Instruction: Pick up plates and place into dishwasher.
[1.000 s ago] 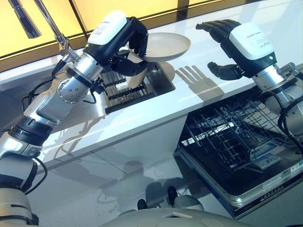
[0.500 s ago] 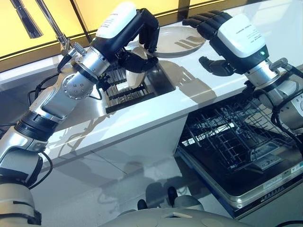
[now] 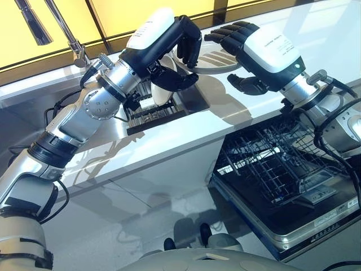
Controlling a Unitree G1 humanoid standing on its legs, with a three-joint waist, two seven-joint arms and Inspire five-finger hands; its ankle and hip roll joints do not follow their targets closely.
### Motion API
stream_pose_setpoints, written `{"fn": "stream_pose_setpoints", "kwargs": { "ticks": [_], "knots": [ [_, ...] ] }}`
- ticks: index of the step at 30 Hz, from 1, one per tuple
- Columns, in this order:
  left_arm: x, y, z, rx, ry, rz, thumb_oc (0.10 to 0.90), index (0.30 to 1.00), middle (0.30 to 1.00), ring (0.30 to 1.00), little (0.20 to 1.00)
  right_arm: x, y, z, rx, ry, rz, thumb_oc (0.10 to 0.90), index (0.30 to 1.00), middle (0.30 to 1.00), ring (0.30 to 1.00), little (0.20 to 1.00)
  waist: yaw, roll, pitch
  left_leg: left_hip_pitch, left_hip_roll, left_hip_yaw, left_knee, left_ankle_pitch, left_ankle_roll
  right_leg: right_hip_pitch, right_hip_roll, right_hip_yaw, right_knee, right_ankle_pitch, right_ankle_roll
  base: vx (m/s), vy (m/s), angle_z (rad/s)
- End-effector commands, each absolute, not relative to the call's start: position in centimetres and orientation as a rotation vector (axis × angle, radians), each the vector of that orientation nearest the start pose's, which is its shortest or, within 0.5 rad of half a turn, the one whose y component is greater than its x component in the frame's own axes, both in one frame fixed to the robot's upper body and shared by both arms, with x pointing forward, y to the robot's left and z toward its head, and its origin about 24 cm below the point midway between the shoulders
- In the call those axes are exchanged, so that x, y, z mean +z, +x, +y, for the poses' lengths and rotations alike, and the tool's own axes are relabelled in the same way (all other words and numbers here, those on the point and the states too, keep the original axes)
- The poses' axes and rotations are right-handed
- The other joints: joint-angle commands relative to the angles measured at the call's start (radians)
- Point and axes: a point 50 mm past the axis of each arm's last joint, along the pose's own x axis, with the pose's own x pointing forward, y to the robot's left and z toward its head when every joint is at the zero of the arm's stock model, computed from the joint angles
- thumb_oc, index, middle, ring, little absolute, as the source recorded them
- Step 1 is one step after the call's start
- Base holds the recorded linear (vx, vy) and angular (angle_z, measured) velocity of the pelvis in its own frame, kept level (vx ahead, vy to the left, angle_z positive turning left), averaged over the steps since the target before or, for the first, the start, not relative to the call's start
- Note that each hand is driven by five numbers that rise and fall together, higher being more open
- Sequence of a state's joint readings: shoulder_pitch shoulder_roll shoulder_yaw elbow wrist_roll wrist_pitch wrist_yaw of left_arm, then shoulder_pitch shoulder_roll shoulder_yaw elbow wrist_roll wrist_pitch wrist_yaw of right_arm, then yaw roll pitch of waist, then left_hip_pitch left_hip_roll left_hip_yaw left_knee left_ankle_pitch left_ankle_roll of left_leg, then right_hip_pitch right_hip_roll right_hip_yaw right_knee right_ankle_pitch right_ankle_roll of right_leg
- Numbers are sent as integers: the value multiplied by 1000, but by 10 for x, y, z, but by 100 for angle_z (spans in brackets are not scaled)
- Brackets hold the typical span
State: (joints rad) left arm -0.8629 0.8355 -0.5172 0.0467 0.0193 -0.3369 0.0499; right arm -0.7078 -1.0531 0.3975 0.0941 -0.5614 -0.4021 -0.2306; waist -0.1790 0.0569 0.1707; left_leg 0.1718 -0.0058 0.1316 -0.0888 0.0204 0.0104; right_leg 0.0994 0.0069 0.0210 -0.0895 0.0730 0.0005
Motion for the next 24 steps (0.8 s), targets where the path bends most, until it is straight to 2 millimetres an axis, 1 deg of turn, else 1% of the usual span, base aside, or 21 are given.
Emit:
{"fn": "stream_pose_setpoints", "kwargs": {
  "ticks": [1, 2, 3, 4, 15, 24],
  "knots": [
    [321, 301, 109, -425, 807, -1164, 100, 300, 300, 300, 200, 295, 307, -178, 54, -1473, -1140, 696, 811, 811, 811, 796, 20, -25, -123, -7, -38, -36, 27, -96, 19, -16, 40, -20, 104, -118, 79, 0, 0, 0],
    [321, 302, 108, -425, 806, -1161, 100, 300, 300, 300, 200, 296, 307, -176, 59, -1475, -1147, 119, 316, 316, 316, 219, 20, -25, -123, -7, -38, -36, 26, -95, 19, -16, 40, -19, 103, -118, 79, 0, 0, 0],
    [320, 302, 108, -425, 806, -1161, 100, 300, 300, 300, 200, 296, 306, -175, 62, -1475, -1149, 119, 316, 316, 316, 219, 20, -25, -123, -7, -38, -36, 27, -95, 19, -16, 40, -19, 104, -118, 79, 0, 0, 0],
    [320, 302, 108, -425, 804, -1158, 100, 300, 300, 300, 200, 295, 306, -174, 75, -1479, -1148, 100, 300, 300, 300, 200, 19, -25, -124, -7, -38, -35, 28, -96, 19, -15, 40, -18, 103, -118, 79, 0, 0, 0],
    [321, 302, 110, -419, 813, -1168, 100, 300, 300, 300, 200, 298, 308, -177, 74, -1511, -1129, 100, 300, 300, 300, 200, 23, -28, -122, -7, -36, -34, 26, -96, 20, -14, 38, -22, 101, -117, 80, 0, 0, 0],
    [320, 302, 112, -412, 837, -1158, 100, 300, 300, 300, 200, 297, 308, -182, 38, -1577, -1129, 100, 300, 300, 300, 200, 22, -29, -121, -6, -36, -36, 25, -95, 20, -14, 40, -23, 103, -119, 80, 0, 0, 0]
  ]
}}
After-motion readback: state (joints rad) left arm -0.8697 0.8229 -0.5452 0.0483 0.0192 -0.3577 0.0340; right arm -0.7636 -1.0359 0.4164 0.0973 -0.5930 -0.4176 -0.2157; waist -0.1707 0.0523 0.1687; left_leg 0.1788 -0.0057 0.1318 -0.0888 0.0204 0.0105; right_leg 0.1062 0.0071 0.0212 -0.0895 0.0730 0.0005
